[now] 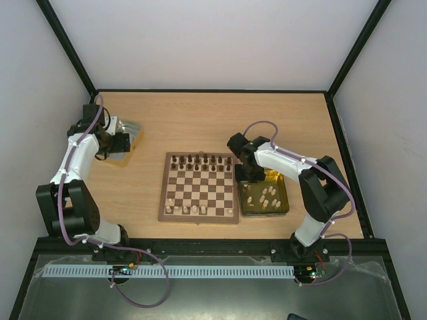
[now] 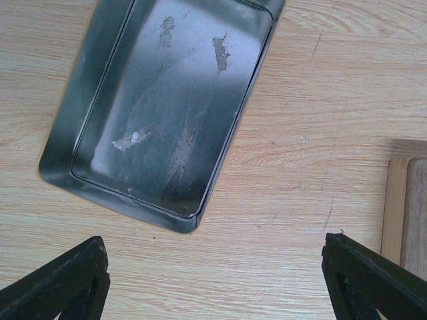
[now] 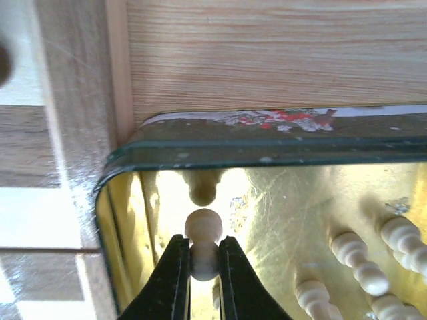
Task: Set up the chess pieces on the board
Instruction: Pick up the chess piece from the storage box, then place the chess piece on the chessboard.
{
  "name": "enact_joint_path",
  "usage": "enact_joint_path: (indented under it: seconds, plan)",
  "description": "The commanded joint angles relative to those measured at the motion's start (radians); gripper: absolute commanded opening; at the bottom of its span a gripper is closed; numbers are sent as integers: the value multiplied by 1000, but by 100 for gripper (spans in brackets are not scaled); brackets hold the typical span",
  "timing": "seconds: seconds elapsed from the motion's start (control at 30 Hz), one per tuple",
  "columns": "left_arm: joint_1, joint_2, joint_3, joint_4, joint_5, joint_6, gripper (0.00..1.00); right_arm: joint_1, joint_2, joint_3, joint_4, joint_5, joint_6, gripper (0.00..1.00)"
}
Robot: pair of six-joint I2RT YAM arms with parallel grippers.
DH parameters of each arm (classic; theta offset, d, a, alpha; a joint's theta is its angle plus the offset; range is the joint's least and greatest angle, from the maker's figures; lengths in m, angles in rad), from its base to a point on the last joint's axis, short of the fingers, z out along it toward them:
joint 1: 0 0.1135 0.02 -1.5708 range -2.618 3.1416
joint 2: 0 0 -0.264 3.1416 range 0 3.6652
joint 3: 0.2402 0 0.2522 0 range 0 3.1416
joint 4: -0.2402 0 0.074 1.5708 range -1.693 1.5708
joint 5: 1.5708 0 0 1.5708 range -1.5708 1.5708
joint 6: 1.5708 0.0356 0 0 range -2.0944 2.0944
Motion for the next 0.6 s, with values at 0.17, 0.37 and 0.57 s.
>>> enact_joint_path:
  seconds: [0.17, 0.37, 0.57]
  plan:
    - [-3, -10, -9, -14, -7, 5, 87, 12, -96, 121, -177, 32, -29, 2]
    - [-3, -6, -5, -14, -8, 2, 87, 115, -67, 223, -238, 30, -12, 2]
    - [-4, -9, -3, -12, -9, 2, 87, 245, 35, 378, -261, 3, 17, 2]
